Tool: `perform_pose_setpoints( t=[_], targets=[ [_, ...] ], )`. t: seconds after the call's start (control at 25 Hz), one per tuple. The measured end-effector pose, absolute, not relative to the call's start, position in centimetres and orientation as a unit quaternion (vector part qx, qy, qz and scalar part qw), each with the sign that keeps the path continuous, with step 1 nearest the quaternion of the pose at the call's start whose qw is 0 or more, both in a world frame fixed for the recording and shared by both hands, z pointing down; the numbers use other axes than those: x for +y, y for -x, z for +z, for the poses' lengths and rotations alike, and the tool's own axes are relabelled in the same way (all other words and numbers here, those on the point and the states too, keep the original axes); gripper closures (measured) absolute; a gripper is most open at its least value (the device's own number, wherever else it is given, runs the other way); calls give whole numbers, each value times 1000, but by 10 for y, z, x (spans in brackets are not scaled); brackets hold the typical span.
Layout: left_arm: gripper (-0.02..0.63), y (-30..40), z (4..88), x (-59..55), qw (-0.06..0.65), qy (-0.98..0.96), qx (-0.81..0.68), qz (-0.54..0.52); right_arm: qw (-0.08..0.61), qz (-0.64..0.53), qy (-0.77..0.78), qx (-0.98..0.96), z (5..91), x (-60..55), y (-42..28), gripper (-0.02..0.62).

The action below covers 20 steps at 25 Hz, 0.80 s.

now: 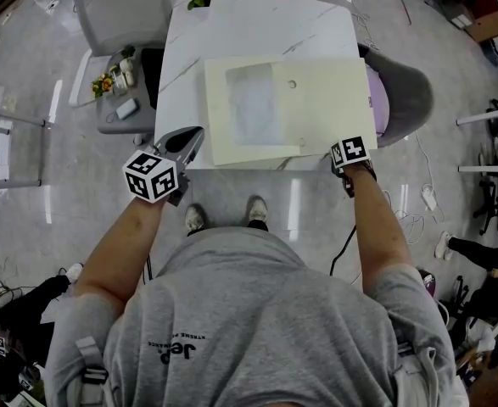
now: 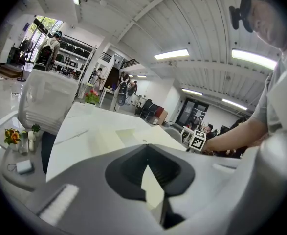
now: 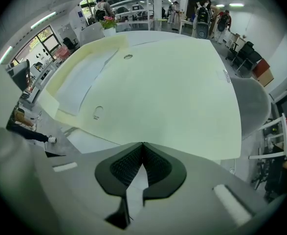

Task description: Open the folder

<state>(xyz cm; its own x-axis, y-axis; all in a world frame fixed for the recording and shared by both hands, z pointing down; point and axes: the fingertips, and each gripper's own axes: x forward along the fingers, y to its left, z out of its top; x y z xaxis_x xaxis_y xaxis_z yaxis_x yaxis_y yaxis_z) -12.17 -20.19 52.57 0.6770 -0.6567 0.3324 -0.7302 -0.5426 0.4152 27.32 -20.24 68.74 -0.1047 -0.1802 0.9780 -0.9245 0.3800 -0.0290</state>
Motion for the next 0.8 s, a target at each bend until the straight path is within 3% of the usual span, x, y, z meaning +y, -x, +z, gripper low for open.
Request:
perform_pose_setpoints(
  t=[0.8],
  targets=[
    [548,122,525,-196,265,-876,-396,70,520,358,-430,-645,688,-203,-273,592]
  ],
)
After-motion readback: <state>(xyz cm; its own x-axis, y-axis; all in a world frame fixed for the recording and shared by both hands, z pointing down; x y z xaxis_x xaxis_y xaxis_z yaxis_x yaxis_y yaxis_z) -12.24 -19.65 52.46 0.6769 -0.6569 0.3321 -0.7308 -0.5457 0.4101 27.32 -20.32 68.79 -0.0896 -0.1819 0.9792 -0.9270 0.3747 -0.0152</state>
